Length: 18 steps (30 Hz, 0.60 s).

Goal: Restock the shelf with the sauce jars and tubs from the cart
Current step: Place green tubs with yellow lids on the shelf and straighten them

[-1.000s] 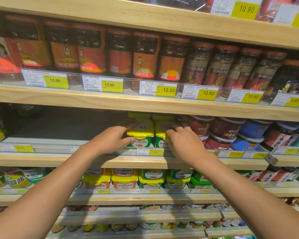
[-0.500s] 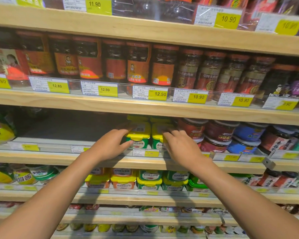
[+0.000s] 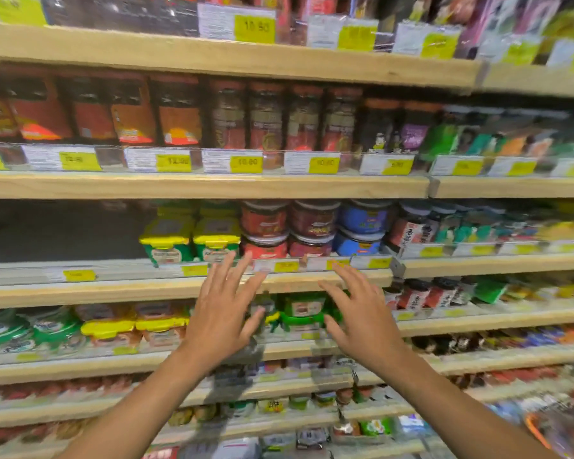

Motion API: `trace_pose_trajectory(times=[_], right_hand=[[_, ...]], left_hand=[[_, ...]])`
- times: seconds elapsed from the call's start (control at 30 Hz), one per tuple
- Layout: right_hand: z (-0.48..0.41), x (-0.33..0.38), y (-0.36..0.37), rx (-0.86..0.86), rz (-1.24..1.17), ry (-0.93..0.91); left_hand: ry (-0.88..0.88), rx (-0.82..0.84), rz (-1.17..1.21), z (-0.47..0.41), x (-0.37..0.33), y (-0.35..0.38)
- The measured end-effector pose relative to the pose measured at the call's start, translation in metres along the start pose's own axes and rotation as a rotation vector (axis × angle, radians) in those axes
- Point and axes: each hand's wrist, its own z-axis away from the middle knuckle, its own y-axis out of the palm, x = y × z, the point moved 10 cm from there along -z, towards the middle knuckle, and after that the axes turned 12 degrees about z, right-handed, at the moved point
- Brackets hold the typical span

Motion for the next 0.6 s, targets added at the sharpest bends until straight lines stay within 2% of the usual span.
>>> trace_pose_trajectory(times=[0.27, 0.47, 0.6], right_hand=[[0.163, -0.159, 0.03, 0.234, 0.07, 0.282], [0.282, -0.263, 0.043, 0.355, 0.041, 0.571], [0.353, -0.322, 0.058, 0.408, 0.054, 0.739]], left_hand=[[0.162, 0.224, 0.113, -0.022, -0.196, 0.139], [0.264, 0.44, 0.249, -0.032, -0.331, 0.234], [0.378, 0.528, 0.298, -0.038, -0.409, 0.29]])
